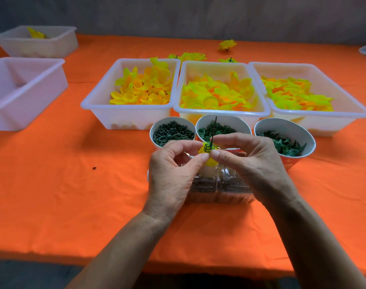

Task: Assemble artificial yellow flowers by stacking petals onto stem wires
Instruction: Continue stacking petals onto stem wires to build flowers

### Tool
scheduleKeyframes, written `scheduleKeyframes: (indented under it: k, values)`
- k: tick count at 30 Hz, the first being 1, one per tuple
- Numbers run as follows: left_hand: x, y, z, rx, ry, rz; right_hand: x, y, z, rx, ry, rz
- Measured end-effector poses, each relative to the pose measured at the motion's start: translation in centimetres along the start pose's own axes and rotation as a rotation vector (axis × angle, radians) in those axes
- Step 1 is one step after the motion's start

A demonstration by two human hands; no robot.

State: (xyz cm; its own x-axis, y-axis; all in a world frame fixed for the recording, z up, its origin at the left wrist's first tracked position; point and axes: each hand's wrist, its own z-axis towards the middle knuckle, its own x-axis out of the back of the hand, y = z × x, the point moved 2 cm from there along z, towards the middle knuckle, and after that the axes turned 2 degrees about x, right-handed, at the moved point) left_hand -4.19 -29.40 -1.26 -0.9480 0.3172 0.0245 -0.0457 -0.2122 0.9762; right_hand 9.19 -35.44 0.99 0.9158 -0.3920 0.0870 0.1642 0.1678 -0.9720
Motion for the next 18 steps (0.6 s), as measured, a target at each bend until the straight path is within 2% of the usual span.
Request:
scheduleKeyframes:
  k: [5,9,18]
  values:
    - [-0.1,0.3,0.3,-0.034,-0.022,0.058,0.0,-0.6,0.0,0.013,-0.025,-0.025]
    - [-0.3,0.5,0.3,-0.055,-0.021,0.096,-0.3,-1.0,0.4,0.054,-0.026,-0.191]
    - [-0.3,0.2,0.7,-0.092,-0.014,0.138,-0.2,-1.9,0.8,0.105,-0.041,-0.274]
